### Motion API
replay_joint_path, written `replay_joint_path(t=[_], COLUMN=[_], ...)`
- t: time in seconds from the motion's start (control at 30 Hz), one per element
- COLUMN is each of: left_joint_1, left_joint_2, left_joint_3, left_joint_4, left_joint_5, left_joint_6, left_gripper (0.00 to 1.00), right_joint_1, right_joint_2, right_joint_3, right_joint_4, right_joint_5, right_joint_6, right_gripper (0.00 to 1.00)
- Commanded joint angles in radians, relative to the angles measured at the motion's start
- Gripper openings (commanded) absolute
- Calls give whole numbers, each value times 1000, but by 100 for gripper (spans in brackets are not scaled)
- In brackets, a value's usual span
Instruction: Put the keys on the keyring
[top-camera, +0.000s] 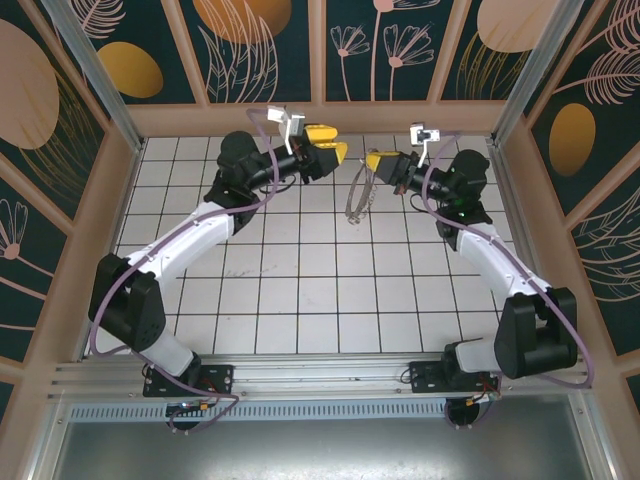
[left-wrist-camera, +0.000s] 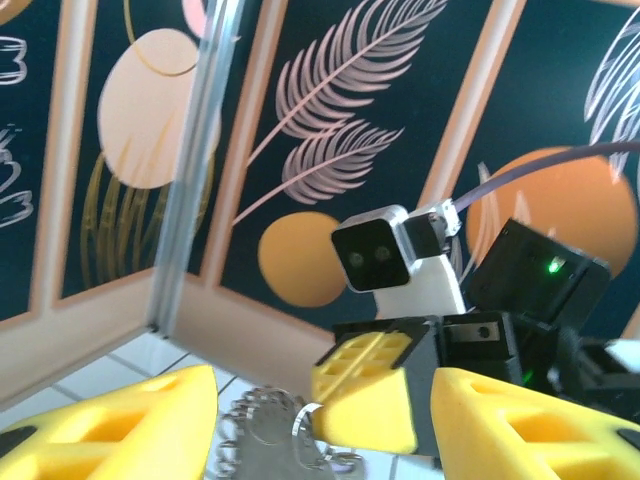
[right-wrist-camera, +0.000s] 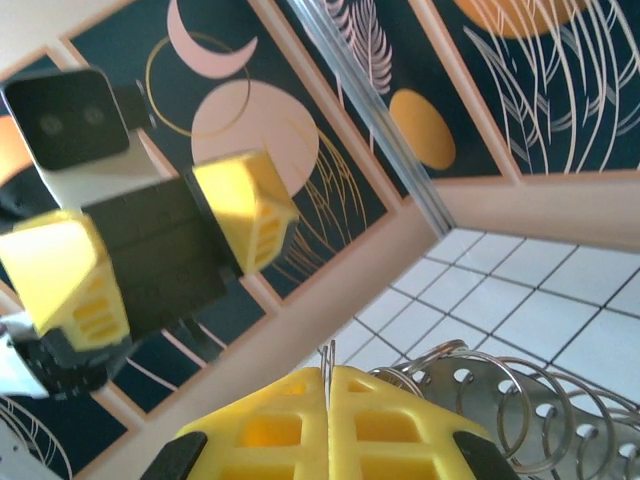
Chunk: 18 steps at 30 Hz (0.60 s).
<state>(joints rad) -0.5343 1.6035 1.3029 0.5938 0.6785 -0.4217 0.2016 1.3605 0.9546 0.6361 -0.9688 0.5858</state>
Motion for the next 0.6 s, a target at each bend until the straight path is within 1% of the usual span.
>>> replay_joint_path(t=[0.0,0.2,0.3,0.47,0.57], left_joint_1=[25,49,54,62,64], left_joint_2=[17,97,150,218,254], left_joint_3=[67,194,248,313,345], left_joint_4=[-212,-430,-515,-567,-588], left_joint_5=[81,229,267,331,349], left_joint_6=[149,275,324,343,348], left_gripper=[59,55,53,51,50], right_joint_1=[-8,-9,-9,-8,-9], right_joint_2=[30,99,127,157,168], right_joint_3=[63,106,129,142,148], right_joint_4=[-71,-106,-131,-130,-130], right_joint_5=[-101,-184,-213,-244,-252], right_joint_6=[-103,-149,-171,-178,-180], right_gripper=[0,0,0,0,0])
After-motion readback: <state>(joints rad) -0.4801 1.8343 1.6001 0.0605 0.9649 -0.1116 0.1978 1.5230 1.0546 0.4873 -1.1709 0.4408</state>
